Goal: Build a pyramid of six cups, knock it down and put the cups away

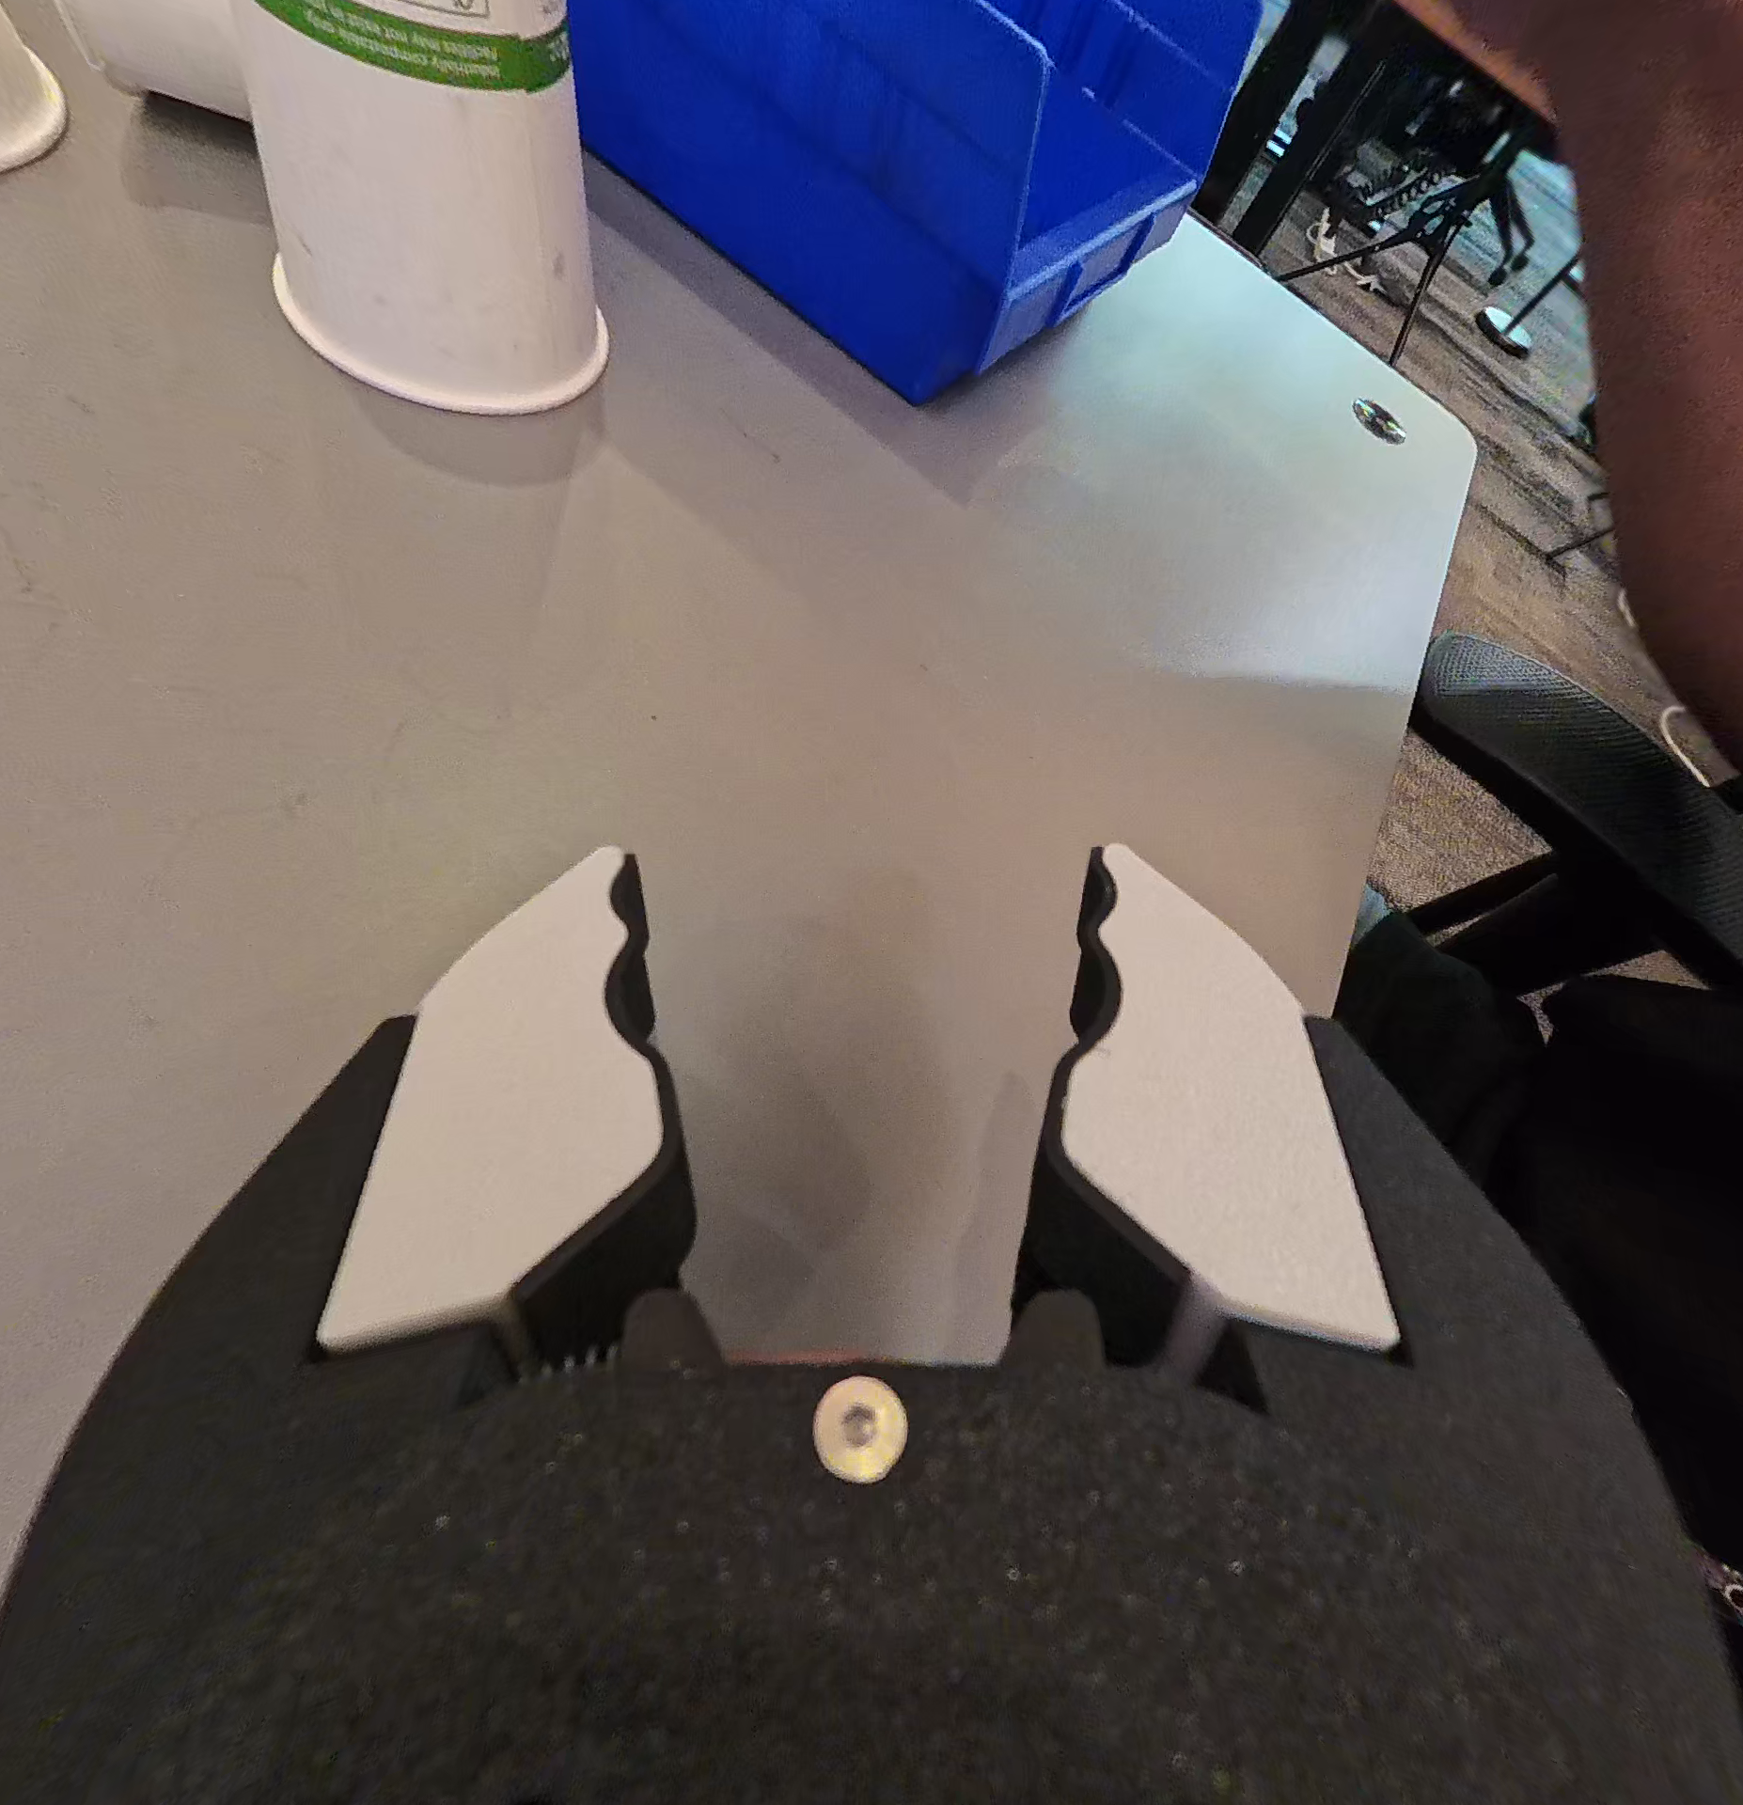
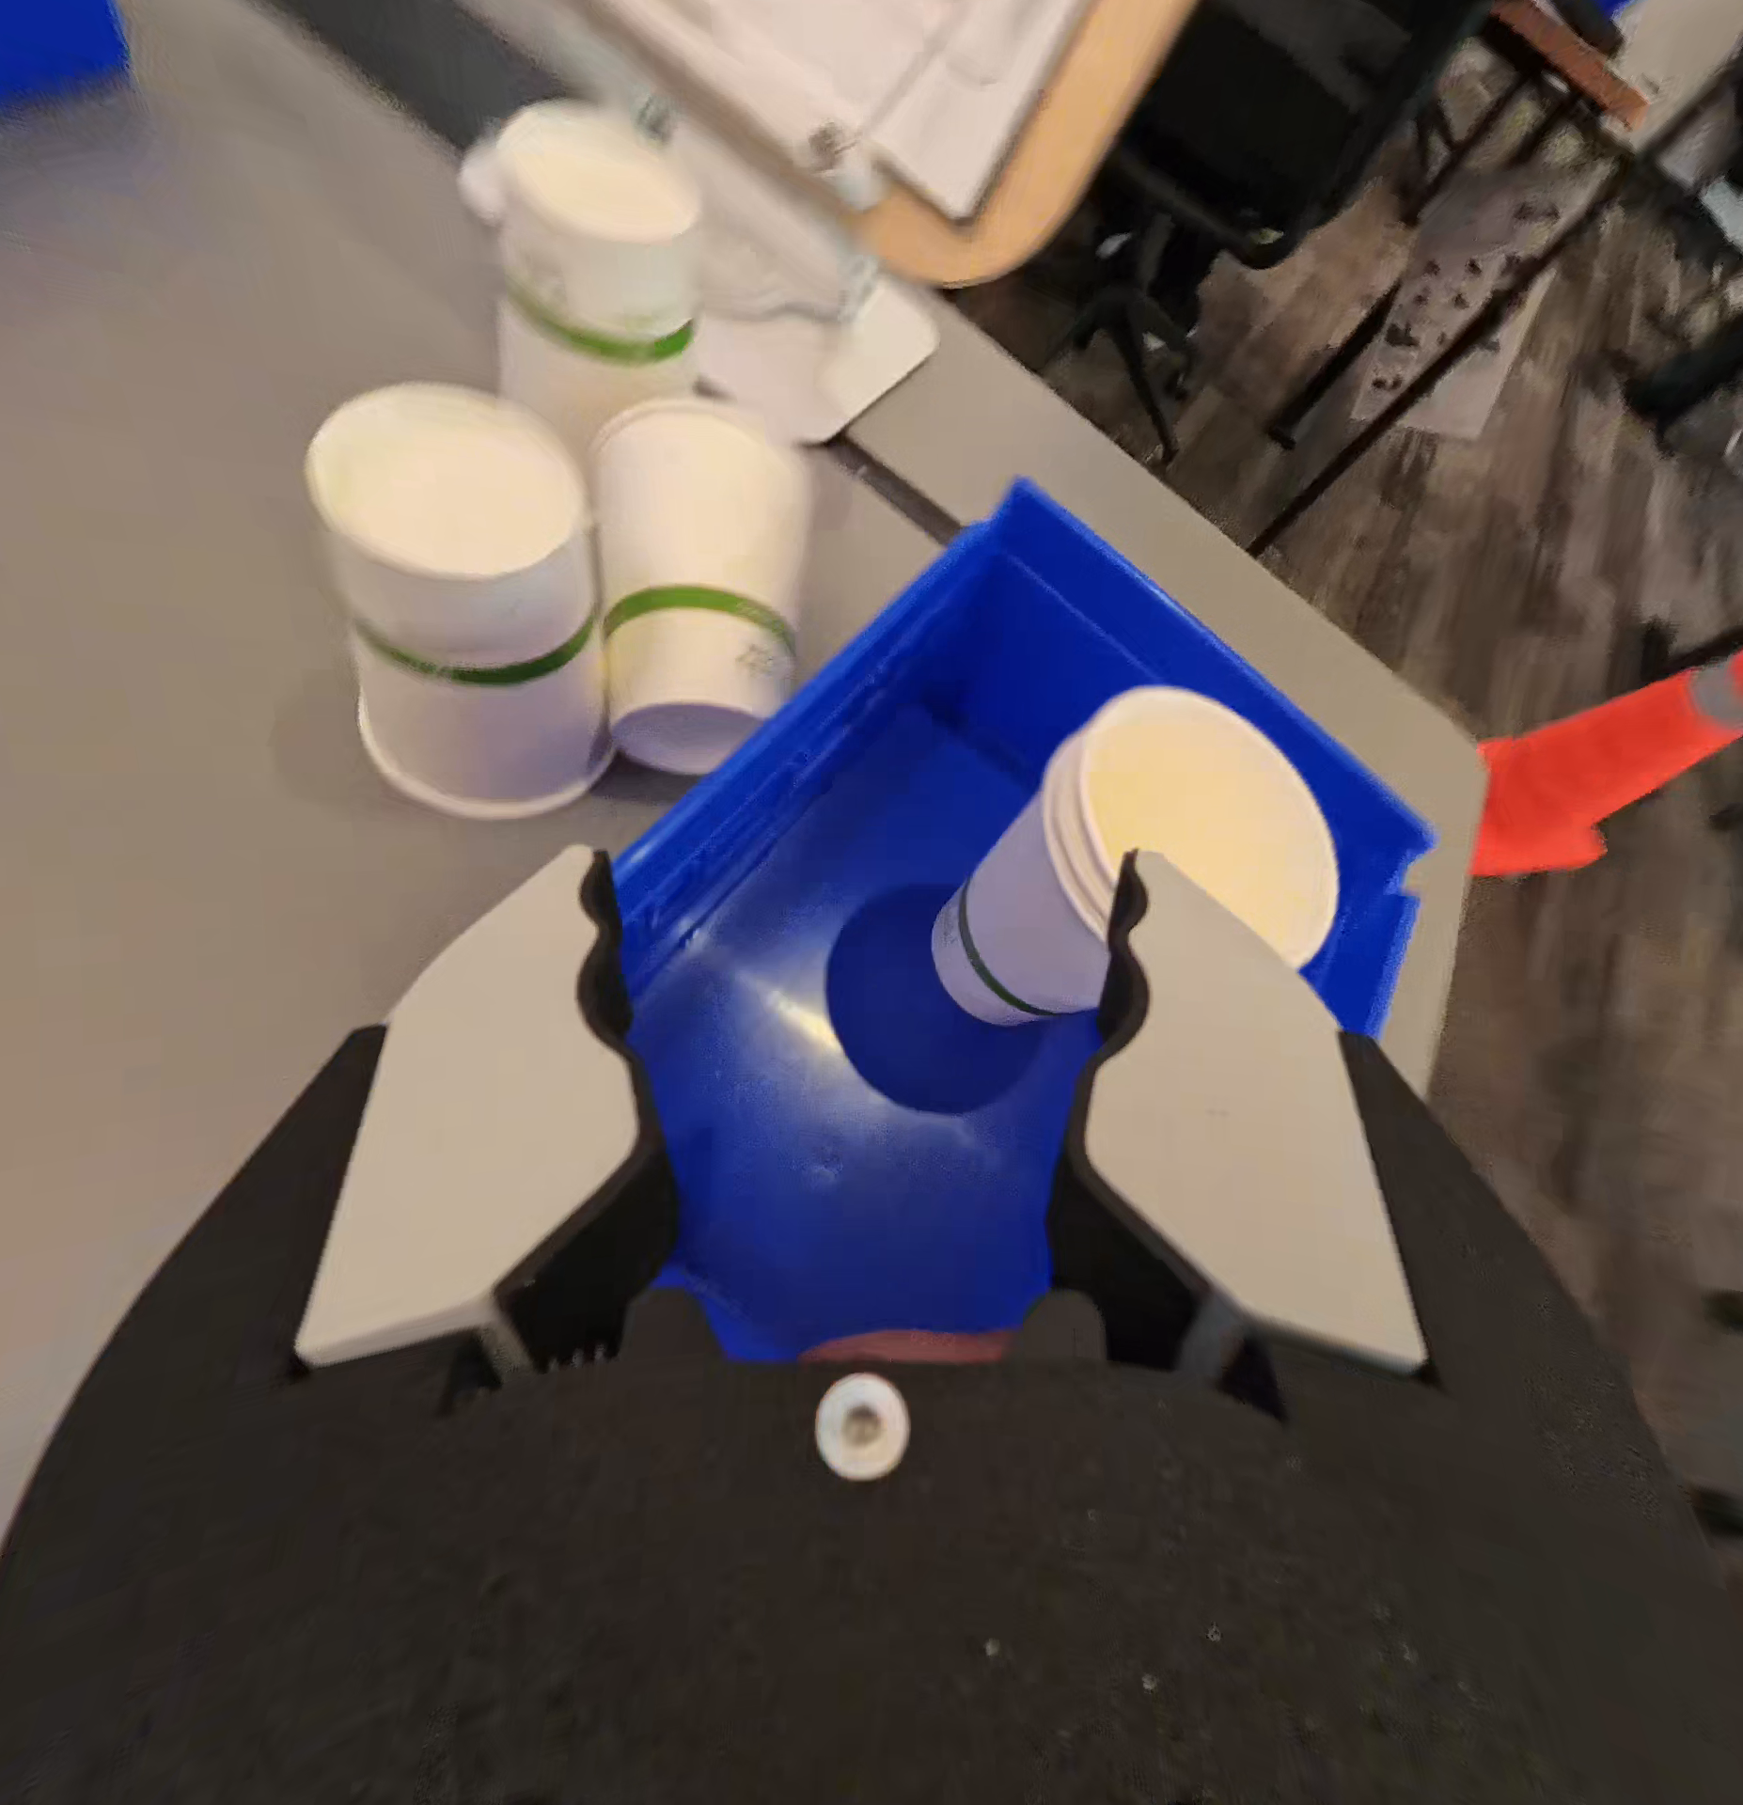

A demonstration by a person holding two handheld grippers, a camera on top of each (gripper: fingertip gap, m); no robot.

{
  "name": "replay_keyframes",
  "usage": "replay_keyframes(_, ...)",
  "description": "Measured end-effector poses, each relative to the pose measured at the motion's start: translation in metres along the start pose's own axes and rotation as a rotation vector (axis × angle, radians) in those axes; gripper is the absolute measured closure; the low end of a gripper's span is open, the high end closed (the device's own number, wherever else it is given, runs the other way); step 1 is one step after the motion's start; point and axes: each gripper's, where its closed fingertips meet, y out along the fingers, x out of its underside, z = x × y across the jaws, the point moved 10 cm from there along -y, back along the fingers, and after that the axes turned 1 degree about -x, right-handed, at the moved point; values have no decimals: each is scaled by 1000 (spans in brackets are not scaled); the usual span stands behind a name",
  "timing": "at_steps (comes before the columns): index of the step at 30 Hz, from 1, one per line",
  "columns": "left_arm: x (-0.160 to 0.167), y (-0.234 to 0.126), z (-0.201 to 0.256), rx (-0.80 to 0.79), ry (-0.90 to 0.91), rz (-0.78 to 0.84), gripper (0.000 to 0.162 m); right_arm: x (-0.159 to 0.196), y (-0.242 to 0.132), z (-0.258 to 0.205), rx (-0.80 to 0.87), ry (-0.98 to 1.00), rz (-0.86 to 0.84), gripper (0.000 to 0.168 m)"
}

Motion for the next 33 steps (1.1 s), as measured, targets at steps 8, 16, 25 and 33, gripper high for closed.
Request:
replay_keyframes(8,-1,-1,3,-7,24,-1,78,-79,33,-96,27,-968,-552,73)
replay_keyframes(16,0,0,9,11,44,-9,78,-73,97,-193,-10,-1725,-811,77)
replay_keyframes(25,1,2,21,20,116,-38,78,-30,161,-188,28,-2033,-1192,80)
replay_keyframes(33,2,3,23,27,127,-43,78,-51,149,-177,-27,-1915,-1011,104)
